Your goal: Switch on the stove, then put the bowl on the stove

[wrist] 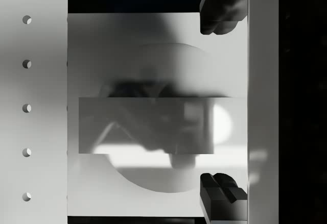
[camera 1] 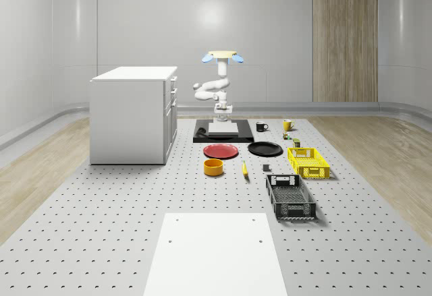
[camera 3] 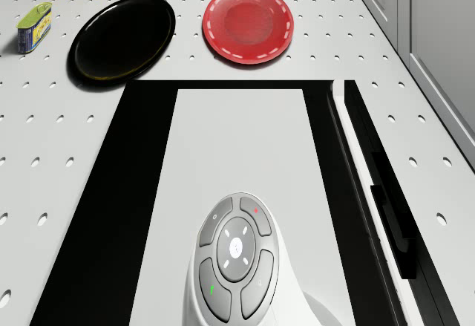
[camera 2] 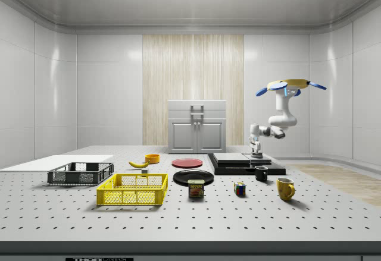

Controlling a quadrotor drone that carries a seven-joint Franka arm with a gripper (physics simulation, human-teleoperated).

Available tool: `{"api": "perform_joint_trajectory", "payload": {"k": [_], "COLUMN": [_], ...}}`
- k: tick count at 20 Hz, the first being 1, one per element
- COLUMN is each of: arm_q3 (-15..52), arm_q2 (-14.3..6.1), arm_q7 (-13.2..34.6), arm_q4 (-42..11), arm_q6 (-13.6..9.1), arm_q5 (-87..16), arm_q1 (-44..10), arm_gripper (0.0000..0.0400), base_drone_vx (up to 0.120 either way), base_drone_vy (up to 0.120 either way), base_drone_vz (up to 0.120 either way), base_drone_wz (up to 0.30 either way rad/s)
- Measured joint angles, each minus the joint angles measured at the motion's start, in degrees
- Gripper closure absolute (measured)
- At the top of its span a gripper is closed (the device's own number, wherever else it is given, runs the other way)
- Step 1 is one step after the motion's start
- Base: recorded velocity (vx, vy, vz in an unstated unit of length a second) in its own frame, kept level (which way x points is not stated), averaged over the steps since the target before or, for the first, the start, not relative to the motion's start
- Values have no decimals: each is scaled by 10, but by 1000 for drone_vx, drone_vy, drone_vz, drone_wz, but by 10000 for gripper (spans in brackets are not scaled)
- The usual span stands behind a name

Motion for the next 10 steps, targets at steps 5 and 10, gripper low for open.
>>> {"api": "perform_joint_trajectory", "payload": {"k": [5, 10], "arm_q3": [1, 4], "arm_q2": [2, 2], "arm_q7": [3, 6], "arm_q4": [11, 19], "arm_q6": [4, 6], "arm_q5": [-1, 2], "arm_q1": [-13, -22], "arm_gripper": [0, 0], "base_drone_vx": [0, 0], "base_drone_vy": [0, 0], "base_drone_vz": [0, 0], "base_drone_wz": [0, 0]}}
